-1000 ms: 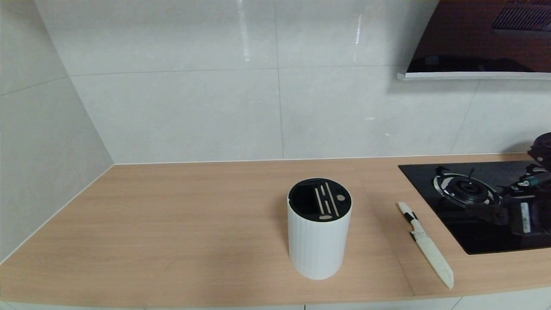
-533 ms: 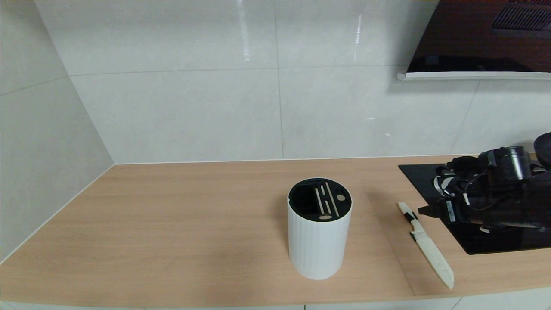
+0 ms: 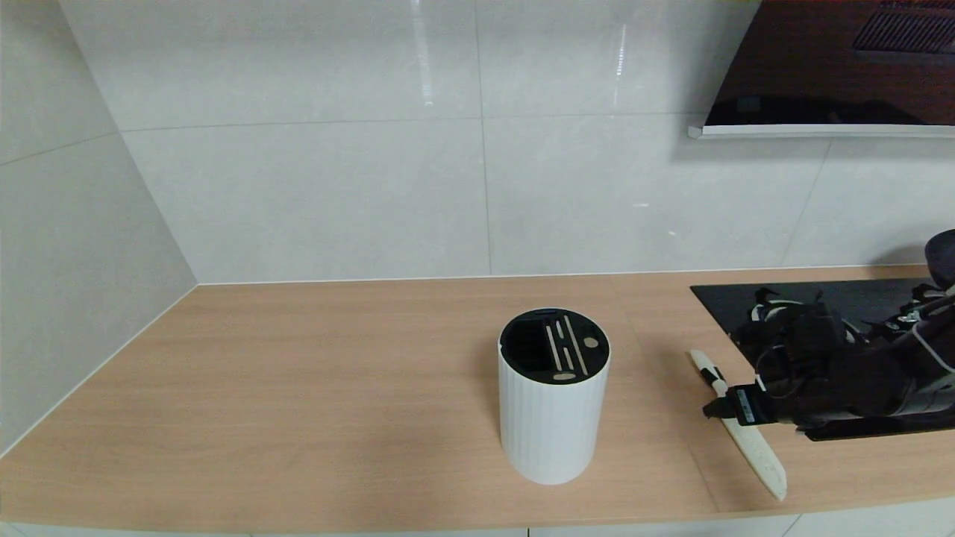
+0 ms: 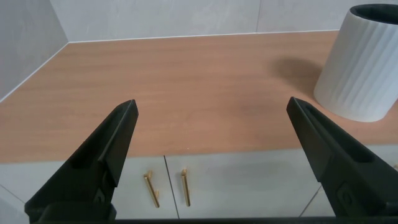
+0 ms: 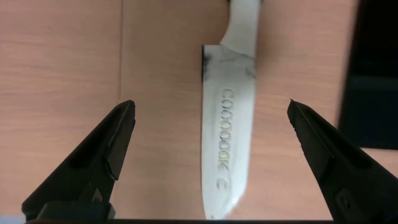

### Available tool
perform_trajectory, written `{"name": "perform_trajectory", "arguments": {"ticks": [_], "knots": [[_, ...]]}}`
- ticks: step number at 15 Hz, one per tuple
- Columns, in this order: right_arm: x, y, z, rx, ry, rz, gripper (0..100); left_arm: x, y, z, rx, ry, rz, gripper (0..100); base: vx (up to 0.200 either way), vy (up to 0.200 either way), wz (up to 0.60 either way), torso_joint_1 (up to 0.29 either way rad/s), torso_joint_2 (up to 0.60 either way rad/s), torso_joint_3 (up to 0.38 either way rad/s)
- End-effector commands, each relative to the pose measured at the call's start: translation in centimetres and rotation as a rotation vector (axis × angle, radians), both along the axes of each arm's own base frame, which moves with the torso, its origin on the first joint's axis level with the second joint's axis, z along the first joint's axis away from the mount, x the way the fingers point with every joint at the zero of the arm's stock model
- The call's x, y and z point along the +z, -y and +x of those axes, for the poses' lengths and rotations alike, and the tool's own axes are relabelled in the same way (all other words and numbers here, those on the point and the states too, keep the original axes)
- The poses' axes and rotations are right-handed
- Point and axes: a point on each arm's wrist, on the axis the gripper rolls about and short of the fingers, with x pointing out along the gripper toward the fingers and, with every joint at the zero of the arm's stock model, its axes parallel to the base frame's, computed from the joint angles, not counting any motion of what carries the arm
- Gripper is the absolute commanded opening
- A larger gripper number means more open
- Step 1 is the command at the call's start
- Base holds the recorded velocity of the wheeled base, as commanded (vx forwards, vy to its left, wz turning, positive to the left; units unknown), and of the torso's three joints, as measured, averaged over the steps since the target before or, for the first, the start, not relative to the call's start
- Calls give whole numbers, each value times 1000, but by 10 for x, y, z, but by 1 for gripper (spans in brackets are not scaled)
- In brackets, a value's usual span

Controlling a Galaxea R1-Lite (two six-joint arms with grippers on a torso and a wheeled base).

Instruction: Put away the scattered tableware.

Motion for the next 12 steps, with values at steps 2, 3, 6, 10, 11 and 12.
{"name": "perform_trajectory", "arguments": {"ticks": [2,3,6,10,11,12], "knots": [[-27,-1,8,-1,-29,-6,100,0,0,0,1,0,0,100,0,0,0,0,0,0],[-30,-1,10,-3,-23,-8,100,0,0,0,1,0,0,100,0,0,0,0,0,0],[-40,1,16,-9,0,-7,100,0,0,0,0,0,2,100,0,0,0,0,0,0],[-42,4,18,-18,20,-6,100,0,0,0,0,0,0,100,0,0,0,0,0,0],[-42,4,18,-18,20,-6,100,0,0,0,1,0,0,100,0,0,0,0,0,0],[-41,7,19,-24,25,-4,100,0,0,0,1,0,0,100,0,0,0,0,0,0]]}}
